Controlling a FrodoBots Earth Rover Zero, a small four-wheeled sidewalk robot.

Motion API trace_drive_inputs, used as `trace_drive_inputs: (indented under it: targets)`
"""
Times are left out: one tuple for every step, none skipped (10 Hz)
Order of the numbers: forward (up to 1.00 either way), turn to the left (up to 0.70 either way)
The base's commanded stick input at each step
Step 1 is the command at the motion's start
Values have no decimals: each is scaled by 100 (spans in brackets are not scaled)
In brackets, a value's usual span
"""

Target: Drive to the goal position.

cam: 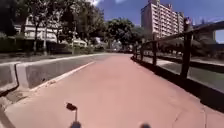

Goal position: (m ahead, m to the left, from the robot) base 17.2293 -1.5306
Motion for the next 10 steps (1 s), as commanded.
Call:
trace_drive_inputs:
  targets:
    - [85, 0]
    - [85, 0]
    - [85, 0]
    - [85, 0]
    - [85, 0]
    - [85, 0]
    - [85, 0]
    - [85, 0]
    - [85, 0]
    - [85, 0]
